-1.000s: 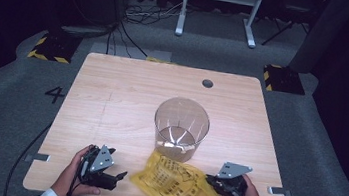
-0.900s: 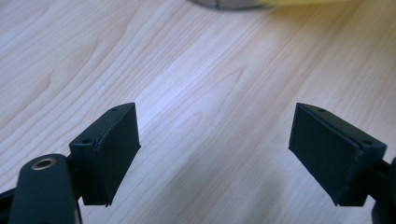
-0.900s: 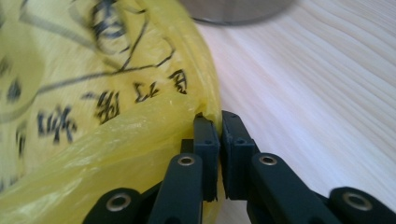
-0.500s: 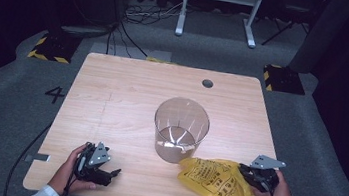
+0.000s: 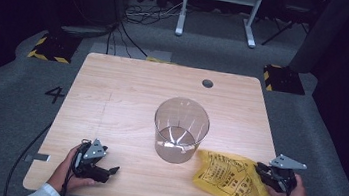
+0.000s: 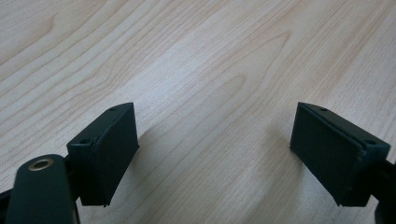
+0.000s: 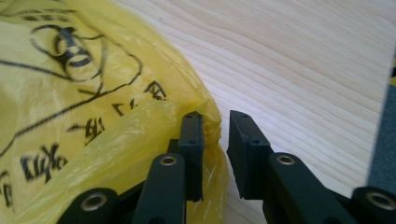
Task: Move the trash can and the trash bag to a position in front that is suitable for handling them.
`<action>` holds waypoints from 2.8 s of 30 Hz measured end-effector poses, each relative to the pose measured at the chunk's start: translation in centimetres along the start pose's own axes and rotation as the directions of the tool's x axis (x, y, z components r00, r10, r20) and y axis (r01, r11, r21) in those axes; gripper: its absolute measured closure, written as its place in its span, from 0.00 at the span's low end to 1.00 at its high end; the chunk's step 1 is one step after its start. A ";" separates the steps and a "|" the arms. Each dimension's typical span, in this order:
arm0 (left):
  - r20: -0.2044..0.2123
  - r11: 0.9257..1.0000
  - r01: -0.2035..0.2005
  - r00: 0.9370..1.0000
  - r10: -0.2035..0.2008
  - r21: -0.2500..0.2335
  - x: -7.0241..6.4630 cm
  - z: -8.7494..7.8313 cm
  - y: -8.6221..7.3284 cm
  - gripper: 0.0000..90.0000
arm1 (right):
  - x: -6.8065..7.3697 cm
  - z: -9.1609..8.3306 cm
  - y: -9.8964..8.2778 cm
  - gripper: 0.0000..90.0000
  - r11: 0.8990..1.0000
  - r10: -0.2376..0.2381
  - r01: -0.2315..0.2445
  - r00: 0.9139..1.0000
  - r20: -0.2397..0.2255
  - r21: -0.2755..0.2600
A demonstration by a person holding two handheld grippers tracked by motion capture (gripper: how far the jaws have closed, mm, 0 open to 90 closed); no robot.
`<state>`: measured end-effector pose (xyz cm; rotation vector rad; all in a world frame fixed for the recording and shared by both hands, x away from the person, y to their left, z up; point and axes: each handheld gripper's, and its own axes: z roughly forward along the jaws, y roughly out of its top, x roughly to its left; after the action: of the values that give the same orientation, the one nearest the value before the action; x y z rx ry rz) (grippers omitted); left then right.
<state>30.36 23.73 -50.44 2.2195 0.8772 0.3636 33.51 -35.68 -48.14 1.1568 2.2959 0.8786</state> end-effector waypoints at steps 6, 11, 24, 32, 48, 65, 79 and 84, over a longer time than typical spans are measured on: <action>0.007 1.000 0.005 1.000 -0.005 -0.003 0.1 0.1 0.0 0.16 | -0.6 -0.6 -0.5 0.87 1.000 0.024 -0.024 0.999 0.036 -0.008; 0.004 1.000 -0.002 1.000 0.002 -0.001 0.2 0.2 0.1 0.15 | -1.0 -1.2 -1.1 0.87 0.998 0.056 -0.056 0.997 0.049 -0.013; 0.008 1.000 0.000 1.000 0.000 -0.003 0.2 0.2 0.1 0.15 | 0.3 -4.3 1.1 0.40 0.986 -0.015 0.040 0.988 0.153 -0.160; 0.009 1.000 0.001 1.000 -0.001 -0.002 0.2 0.3 0.2 0.15 | 0.7 -5.6 2.3 0.35 0.970 -0.051 0.092 0.982 0.184 -0.225; 0.010 1.000 0.000 1.000 0.000 -0.004 0.2 0.3 0.1 0.15 | 5.6 -3.2 2.7 0.31 0.951 -0.275 0.244 0.948 -0.162 -0.190; 0.011 1.000 0.000 1.000 0.000 -0.005 0.1 0.3 0.2 0.16 | 7.5 3.1 2.2 0.31 0.976 -0.212 0.215 0.940 -0.268 -0.020; 0.005 1.000 0.008 1.000 -0.008 -0.005 0.0 0.3 0.1 0.16 | 8.3 5.7 5.0 0.33 1.000 -0.029 0.029 0.989 -0.142 -0.003; 0.002 1.000 0.008 1.000 -0.008 -0.005 0.0 0.3 0.1 0.16 | 9.0 3.2 5.9 0.34 0.990 -0.127 0.118 0.985 -0.114 -0.081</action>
<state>30.56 23.54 -50.53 2.2105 0.8828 0.3593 33.72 -24.49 -47.06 0.9444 2.3791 1.0009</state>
